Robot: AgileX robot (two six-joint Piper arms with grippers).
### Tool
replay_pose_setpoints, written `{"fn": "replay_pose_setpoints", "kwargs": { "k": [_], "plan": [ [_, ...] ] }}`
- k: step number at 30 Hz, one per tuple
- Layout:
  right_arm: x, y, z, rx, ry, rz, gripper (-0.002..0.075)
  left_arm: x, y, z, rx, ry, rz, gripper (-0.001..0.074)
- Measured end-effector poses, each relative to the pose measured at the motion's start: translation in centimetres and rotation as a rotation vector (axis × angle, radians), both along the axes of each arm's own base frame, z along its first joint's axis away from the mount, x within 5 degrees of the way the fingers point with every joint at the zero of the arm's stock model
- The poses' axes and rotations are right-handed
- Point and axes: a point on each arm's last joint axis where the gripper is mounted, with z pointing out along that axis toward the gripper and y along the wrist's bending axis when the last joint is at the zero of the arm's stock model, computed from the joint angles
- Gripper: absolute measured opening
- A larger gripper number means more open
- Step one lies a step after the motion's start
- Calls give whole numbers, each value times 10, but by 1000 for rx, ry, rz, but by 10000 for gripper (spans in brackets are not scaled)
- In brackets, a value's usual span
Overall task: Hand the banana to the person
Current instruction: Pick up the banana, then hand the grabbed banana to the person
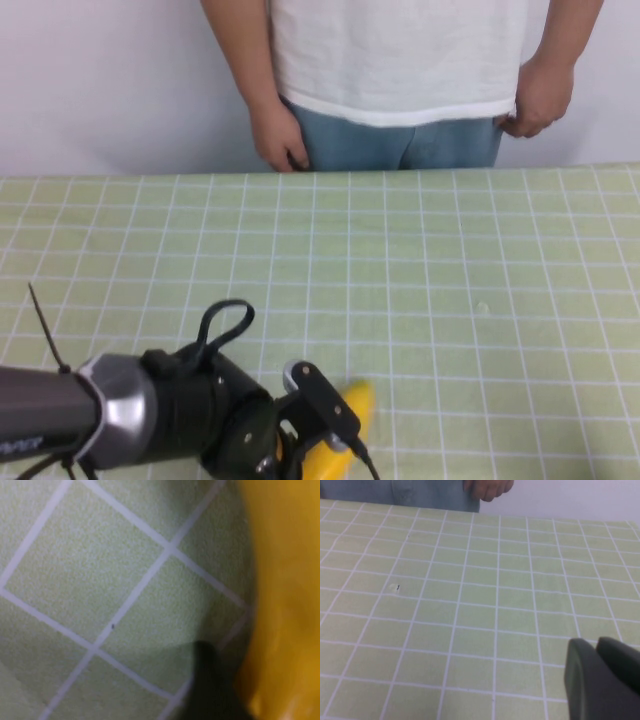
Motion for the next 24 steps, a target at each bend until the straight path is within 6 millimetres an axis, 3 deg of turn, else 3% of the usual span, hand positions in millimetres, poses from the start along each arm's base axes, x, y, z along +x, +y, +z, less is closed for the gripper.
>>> {"fn": "replay_pose_setpoints", "kwargs": {
  "k": [3,8,15,20,24],
  "plan": [
    [0,0,0,0,0,0,-7,0,1,0,11,-5,-30,274],
    [0,0,0,0,0,0,-8,-4,6,19,6,-11,-60,284],
    [0,0,0,0,0,0,-8,-5,19,84,-130,-238,-29,284],
    [0,0,0,0,0,0,-8,2,33,144,-162,-459,9,284],
    [0,0,0,0,0,0,-8,15,30,192,-135,-577,5,284]
  ]
}}
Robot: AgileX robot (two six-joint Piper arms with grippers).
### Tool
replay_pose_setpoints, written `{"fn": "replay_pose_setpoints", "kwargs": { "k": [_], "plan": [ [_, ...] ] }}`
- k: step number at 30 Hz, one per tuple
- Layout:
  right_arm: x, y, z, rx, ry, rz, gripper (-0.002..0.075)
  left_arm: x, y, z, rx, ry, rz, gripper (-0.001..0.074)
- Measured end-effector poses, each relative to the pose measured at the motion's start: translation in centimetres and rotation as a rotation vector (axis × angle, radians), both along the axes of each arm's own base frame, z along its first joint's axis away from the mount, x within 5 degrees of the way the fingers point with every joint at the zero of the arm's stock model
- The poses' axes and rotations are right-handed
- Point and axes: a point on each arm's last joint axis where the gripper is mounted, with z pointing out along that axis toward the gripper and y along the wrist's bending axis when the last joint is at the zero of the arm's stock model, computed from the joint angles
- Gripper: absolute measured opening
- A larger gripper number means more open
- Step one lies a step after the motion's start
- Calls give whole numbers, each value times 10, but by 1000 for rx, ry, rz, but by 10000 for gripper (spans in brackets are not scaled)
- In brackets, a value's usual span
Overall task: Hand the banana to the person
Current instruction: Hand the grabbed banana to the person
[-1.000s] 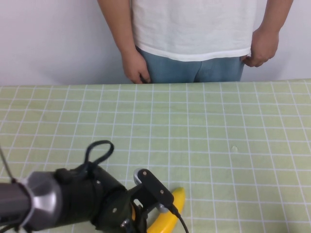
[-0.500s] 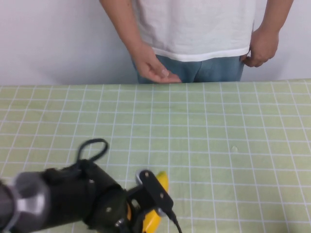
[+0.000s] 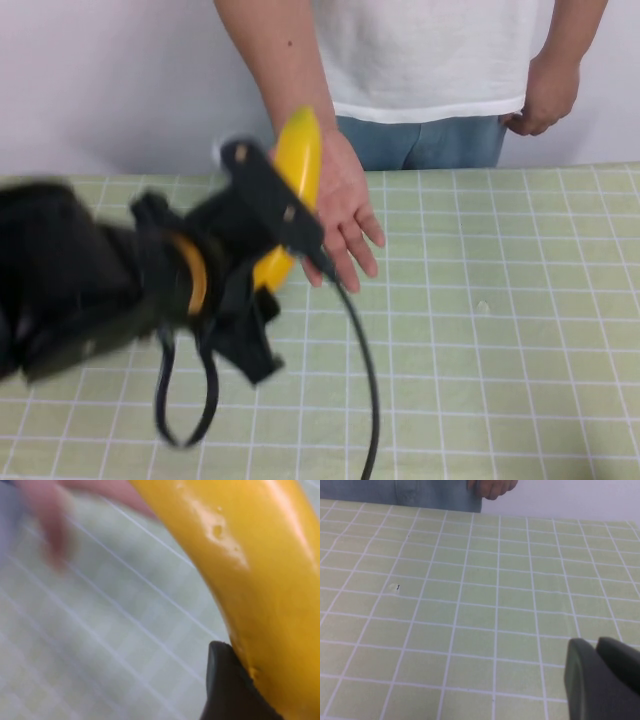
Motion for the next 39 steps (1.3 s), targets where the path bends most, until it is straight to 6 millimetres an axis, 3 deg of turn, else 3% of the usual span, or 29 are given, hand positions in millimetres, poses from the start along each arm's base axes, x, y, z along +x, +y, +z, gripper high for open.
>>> {"fn": "replay_pose_setpoints", "kwargs": {
  "k": [4,9,14,19,22,24,27,30,35,37,39],
  "plan": [
    [0,0,0,0,0,0,-8,16,-14,28,100,-55,-72,284],
    [0,0,0,0,0,0,-8,47,-33,32,259,-30,-169,284],
    [0,0,0,0,0,0,-8,90,-37,12,279,127,-237,284],
    [0,0,0,0,0,0,-8,114,-34,-5,306,191,-242,284],
    [0,0,0,0,0,0,-8,115,-35,-7,295,202,-235,291],
    [0,0,0,0,0,0,-8,115,-36,-6,285,203,-222,360],
    [0,0,0,0,0,0,-8,114,-34,-4,259,225,-147,522],
    [0,0,0,0,0,0,-8,112,-30,8,226,209,-64,582],
    [0,0,0,0,0,0,-8,93,-12,53,161,99,-36,572],
    [0,0,0,0,0,0,-8,83,-3,71,134,63,-31,543],
    [0,0,0,0,0,0,-7,70,7,86,117,50,-20,465]
  ]
}}
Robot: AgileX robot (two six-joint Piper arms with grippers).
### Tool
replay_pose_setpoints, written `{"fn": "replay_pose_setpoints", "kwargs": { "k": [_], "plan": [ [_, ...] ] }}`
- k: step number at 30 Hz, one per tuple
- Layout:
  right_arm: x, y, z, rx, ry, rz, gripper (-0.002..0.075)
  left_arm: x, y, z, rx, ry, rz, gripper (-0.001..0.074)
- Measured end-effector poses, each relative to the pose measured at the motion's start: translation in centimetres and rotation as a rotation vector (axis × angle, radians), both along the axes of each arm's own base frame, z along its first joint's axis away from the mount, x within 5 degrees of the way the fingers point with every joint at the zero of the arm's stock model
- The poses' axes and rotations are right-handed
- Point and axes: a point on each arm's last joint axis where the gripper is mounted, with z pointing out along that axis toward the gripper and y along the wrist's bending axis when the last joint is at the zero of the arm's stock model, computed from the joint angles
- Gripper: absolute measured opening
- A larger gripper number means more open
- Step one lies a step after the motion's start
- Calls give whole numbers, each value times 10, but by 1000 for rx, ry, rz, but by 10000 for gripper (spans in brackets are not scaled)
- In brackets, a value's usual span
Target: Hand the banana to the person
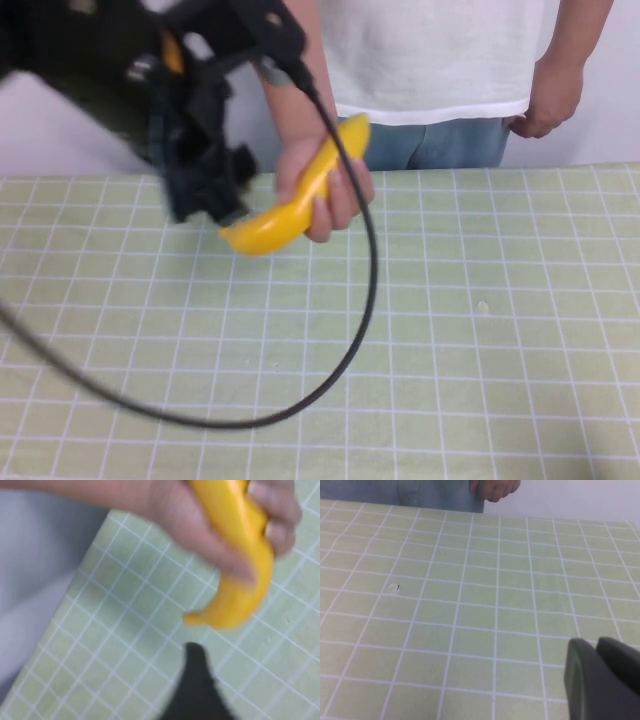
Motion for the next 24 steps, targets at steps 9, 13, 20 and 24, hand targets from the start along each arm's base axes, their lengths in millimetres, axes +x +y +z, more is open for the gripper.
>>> {"fn": "replay_pose_setpoints", "kwargs": {
  "k": [9,13,20,24],
  "plan": [
    [0,0,0,0,0,0,-8,-63,43,-1,-80,74,42,23],
    [0,0,0,0,0,0,-8,-88,58,-33,-147,96,66,7],
    [0,0,0,0,0,0,-8,-134,90,-89,-361,57,158,4],
    [0,0,0,0,0,0,-8,-149,101,-100,-473,29,217,3]
  ]
}}
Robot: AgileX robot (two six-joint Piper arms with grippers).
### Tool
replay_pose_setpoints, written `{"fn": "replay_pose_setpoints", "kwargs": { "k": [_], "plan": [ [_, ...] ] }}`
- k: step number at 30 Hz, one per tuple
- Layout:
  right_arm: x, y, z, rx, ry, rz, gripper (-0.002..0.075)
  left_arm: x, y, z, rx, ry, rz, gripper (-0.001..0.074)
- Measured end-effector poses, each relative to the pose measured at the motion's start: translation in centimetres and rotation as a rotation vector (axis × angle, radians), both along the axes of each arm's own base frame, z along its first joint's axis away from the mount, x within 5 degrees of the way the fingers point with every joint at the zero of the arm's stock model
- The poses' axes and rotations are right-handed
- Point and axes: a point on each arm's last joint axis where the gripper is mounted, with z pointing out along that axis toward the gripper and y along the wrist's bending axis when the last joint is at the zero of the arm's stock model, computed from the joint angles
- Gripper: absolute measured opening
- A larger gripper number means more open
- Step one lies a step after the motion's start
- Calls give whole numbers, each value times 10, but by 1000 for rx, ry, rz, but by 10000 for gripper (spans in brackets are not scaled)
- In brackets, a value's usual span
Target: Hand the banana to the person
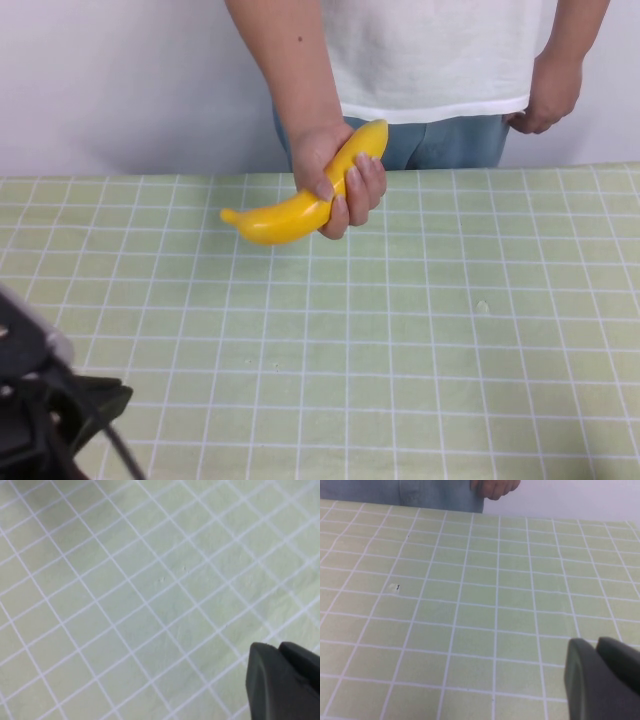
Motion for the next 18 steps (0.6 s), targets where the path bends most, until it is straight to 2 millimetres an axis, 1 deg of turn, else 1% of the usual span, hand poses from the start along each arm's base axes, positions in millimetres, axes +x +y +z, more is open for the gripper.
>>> {"fn": "replay_pose_setpoints", "kwargs": {
  "k": [4,11,18],
  "plan": [
    [0,0,0,0,0,0,-8,-4,3,4,-55,-35,17,3],
    [0,0,0,0,0,0,-8,-4,3,4,-62,-42,21,2],
    [0,0,0,0,0,0,-8,1,3,8,-61,-145,12,2]
  ]
}}
